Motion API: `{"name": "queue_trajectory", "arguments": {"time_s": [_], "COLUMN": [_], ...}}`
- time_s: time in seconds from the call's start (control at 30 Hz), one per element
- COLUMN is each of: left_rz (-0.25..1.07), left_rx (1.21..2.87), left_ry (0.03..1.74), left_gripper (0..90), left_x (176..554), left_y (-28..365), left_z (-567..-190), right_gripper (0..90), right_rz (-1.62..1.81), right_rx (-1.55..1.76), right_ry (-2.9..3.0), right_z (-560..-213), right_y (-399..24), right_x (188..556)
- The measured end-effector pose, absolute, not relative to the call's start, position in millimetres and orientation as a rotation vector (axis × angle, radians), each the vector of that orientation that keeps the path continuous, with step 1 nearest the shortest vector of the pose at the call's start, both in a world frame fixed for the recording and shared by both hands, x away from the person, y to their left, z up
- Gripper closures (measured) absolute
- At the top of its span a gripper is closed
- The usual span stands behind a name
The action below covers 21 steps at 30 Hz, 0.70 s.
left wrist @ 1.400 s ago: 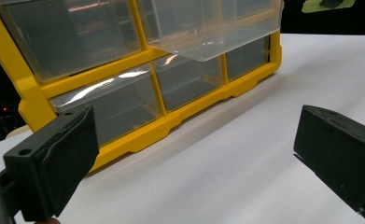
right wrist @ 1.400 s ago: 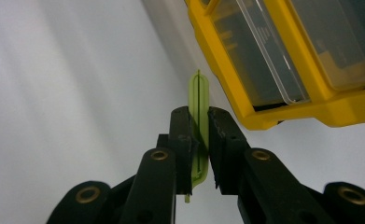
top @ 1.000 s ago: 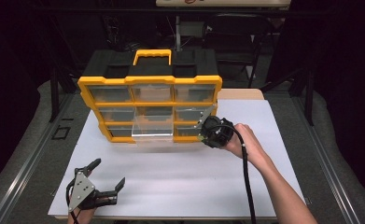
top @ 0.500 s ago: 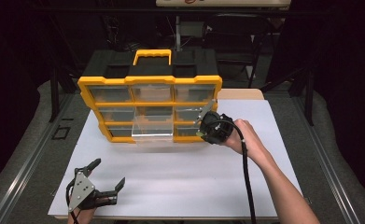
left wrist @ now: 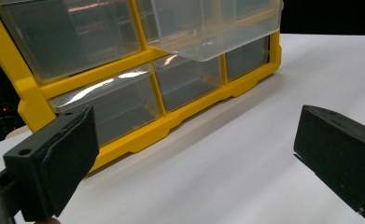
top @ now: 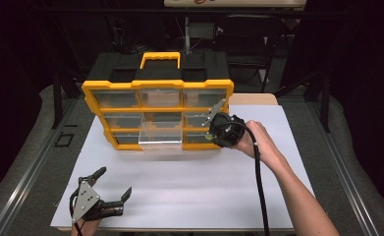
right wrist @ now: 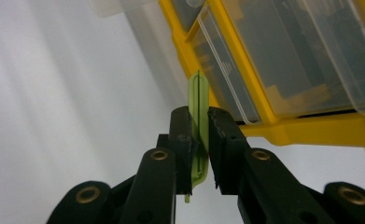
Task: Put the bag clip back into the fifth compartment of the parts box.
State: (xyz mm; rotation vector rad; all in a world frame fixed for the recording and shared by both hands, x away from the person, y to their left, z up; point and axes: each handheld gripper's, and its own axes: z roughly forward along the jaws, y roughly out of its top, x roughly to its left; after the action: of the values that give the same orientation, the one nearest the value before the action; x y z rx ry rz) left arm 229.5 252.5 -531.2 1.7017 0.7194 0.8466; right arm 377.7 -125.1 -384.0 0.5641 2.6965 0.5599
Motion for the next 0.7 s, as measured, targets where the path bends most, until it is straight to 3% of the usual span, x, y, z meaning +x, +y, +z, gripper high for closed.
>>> {"name": "queue_trajectory", "arguments": {"time_s": [0.7], "left_rz": [0.841], "left_rx": [1.699], "left_ry": [0.720], "left_gripper": [0.0], "left_x": [230], "left_y": [252], "left_z": [-531], "right_gripper": [80.1], "right_rz": [0.575], "right_rx": [0.542], "right_ry": [2.688], "right_z": [-363], "right_y": [-119], "right_x": [387]}}
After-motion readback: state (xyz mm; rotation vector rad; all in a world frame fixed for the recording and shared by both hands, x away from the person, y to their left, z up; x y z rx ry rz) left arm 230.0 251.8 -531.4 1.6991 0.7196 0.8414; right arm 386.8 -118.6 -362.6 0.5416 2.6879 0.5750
